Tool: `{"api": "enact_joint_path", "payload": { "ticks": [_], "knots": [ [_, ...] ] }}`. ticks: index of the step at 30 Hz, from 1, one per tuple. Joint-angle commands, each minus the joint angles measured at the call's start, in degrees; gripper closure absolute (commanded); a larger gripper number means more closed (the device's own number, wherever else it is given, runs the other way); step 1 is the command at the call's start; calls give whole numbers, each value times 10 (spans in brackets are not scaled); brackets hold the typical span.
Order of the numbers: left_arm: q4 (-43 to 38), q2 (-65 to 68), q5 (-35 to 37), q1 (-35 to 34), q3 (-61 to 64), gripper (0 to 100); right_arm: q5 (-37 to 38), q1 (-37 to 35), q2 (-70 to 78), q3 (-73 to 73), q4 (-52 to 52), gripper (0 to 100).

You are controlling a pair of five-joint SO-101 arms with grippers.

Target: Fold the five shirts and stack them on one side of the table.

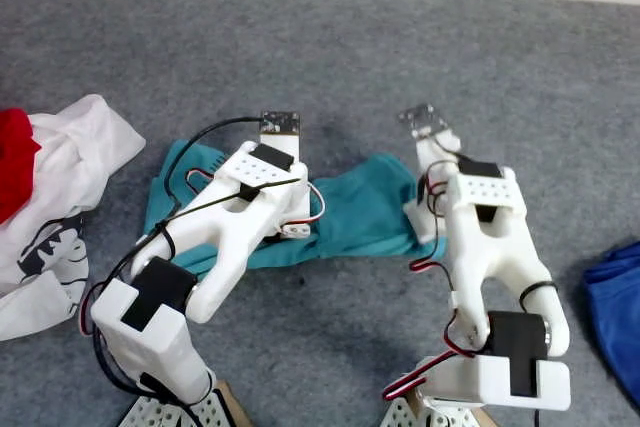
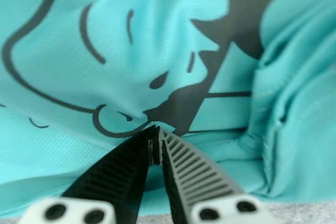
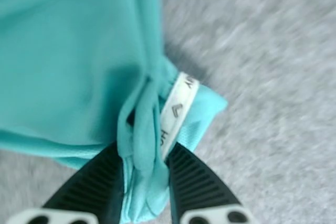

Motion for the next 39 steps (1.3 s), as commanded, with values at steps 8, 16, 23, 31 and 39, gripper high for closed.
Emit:
{"api": "enact_joint_path", "payload": {
  "ticks": [8,16,23,31,39],
  "knots": [
    [-14,-18,-1,-18,2,993,145,68,-42,-10,129,741],
    [-27,-18,-1,-33,2,993,111,44,-152,-11,150,770],
    [-40,-18,-26,-62,2,993,57,-30,-210,77,96,878],
    [-39,-18,-27,-61,3,993,47,-42,-200,99,62,883],
    [-39,-18,-28,-62,3,993,104,-19,-203,101,156,958]
  ]
}}
